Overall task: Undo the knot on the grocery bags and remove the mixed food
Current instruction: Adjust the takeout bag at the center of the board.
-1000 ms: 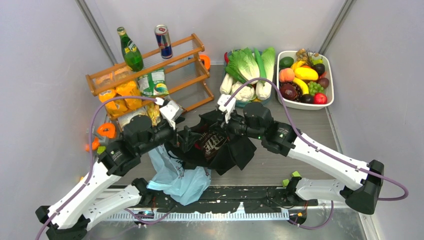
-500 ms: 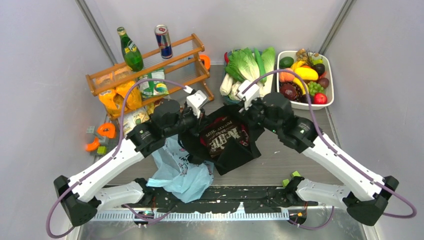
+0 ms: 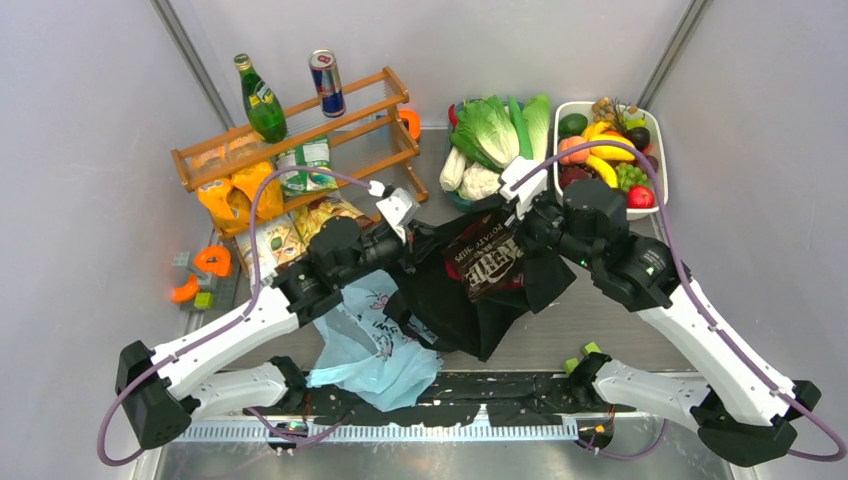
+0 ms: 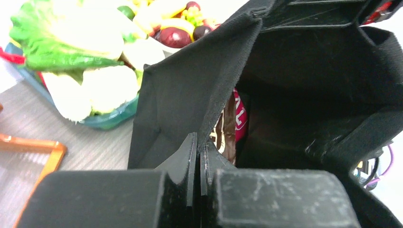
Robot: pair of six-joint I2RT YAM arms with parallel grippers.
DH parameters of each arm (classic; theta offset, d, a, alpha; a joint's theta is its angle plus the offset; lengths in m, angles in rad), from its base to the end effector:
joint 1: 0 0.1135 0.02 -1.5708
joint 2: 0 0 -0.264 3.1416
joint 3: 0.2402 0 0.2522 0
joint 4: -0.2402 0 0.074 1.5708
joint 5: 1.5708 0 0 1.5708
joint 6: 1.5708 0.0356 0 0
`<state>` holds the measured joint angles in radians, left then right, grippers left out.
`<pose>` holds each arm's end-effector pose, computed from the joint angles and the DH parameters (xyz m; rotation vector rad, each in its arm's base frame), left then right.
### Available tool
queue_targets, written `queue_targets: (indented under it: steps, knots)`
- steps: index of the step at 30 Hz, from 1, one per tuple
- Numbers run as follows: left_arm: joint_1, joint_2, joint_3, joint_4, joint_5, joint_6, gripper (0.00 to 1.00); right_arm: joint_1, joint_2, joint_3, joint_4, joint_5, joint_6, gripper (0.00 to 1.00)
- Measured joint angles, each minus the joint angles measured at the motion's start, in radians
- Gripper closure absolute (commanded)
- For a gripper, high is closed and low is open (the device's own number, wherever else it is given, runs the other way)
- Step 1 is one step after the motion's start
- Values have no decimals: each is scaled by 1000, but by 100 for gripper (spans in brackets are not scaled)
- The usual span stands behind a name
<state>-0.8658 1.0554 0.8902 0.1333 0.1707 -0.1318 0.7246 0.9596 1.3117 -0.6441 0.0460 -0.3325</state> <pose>0.1577 -0.1946 0.3586 0.7298 1.5121 -0.9010 0.1379 0.1199 0.4390 -0.9146 1.6296 0.2285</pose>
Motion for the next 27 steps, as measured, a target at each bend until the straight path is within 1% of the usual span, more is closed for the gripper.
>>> queue_targets:
  steps: [5,10,14,17,20,24,27]
  knots:
    - [0,-69,-145,42,-70,-24,100,64,3,-101,31,-6,16,95]
    - [0,-195,-289,25,-179,-58,100,213,24,-208,131,3,90,95]
    - [0,-320,-360,-20,-269,-75,100,291,41,-267,218,34,171,95]
    - [-3,-360,-362,-43,-287,-73,100,307,48,-266,251,108,190,95]
    - [-5,-351,-341,-50,-285,-67,100,310,48,-254,257,180,166,95]
    - [-7,-288,-293,-27,-272,-66,100,296,48,-208,214,238,101,95]
    - [-7,-209,-215,-24,-243,-66,100,258,48,-154,162,267,50,95]
